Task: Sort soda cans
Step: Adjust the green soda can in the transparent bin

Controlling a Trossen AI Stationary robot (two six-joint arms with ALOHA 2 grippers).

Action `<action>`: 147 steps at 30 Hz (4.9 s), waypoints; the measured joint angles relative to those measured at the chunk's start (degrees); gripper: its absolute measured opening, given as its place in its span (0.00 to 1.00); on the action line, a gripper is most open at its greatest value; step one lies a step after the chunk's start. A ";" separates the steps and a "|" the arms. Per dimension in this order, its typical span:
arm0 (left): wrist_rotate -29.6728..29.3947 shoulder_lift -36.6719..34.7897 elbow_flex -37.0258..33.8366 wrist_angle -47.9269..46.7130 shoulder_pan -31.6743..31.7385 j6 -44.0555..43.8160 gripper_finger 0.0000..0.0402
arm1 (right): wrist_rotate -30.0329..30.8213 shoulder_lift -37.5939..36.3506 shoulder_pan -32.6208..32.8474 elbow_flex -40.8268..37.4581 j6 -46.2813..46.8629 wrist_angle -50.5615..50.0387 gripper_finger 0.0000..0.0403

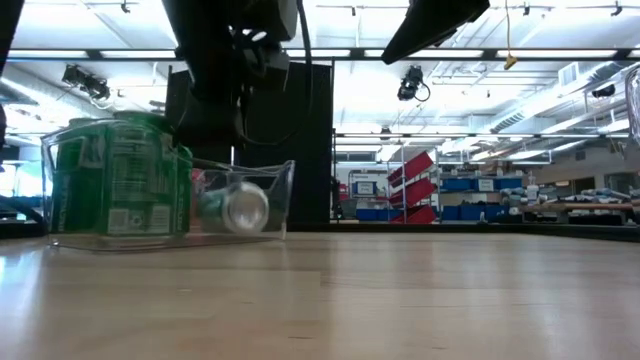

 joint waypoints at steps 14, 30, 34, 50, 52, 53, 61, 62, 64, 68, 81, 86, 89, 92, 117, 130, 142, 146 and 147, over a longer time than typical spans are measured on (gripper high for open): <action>7.19 -11.47 -2.25 0.68 3.13 -4.15 0.01 | -0.13 0.00 -0.84 0.00 -3.26 4.64 0.03; 27.47 -13.35 -6.23 5.80 19.94 1.91 0.00 | -10.49 1.73 -10.16 0.02 -9.30 16.25 0.00; 29.99 -10.19 -6.23 6.53 19.94 3.12 0.00 | -10.95 1.73 -10.40 0.02 -9.42 15.89 0.00; 35.63 -3.58 -5.92 17.43 12.06 5.13 0.00 | -8.97 -0.10 -7.64 0.00 -8.79 9.74 0.00; 37.50 -3.88 -5.92 19.29 10.39 4.76 0.00 | -8.51 -0.89 -7.30 0.00 -8.65 8.68 0.00; 38.50 -3.96 -5.68 19.38 9.29 4.68 0.00 | -8.43 -1.39 -7.16 0.00 -8.39 8.32 0.00; 36.08 -8.20 -1.92 11.95 6.10 -2.42 0.00 | -6.45 -4.72 -5.77 0.00 -7.55 6.80 0.00; 35.93 -8.39 -2.34 11.40 6.80 -2.86 0.00 | -6.40 -4.76 -5.63 0.00 -7.56 6.74 0.00; 35.93 -8.35 -3.22 11.35 8.06 -2.86 0.00 | -6.40 -4.69 -5.46 0.00 -7.58 6.75 0.00; 37.73 -8.57 -4.60 13.47 11.06 0.24 0.01 | -6.40 -4.42 -5.44 0.00 -7.56 6.71 0.01; 39.36 -5.23 -8.11 19.61 16.70 6.49 0.01 | -6.45 -3.97 -5.44 -0.05 -7.72 7.62 0.01; 39.99 -3.49 -8.11 22.21 16.74 7.94 0.01 | -13.23 0.05 -5.22 -2.70 -7.79 15.69 0.00; 40.09 -3.02 -8.11 22.11 16.75 8.02 0.01 | -15.81 4.63 -4.04 -3.77 -7.76 18.95 0.00; 40.23 -2.93 -8.11 21.85 16.75 8.04 0.01 | -17.14 9.90 -2.58 -3.76 -7.89 25.22 0.00; 47.48 -4.17 -5.64 20.79 15.93 8.63 0.01 | -11.57 22.10 -8.53 -3.65 -2.62 36.08 0.00; 33.35 -4.17 -3.61 7.68 15.96 -4.04 0.01 | -9.38 22.21 -8.98 -3.72 -2.67 35.22 0.00; 39.35 -4.16 -8.92 13.13 17.29 -3.02 0.01 | -9.86 22.21 -9.26 -3.72 -2.75 35.54 0.00; 42.79 -4.15 -8.94 16.30 16.93 -0.96 0.01 | -10.45 22.21 -9.27 -3.72 -2.78 35.44 0.00; 43.28 -4.15 -8.94 16.94 16.77 -0.63 0.01 | -10.67 22.21 -9.22 -3.72 -2.80 35.39 0.00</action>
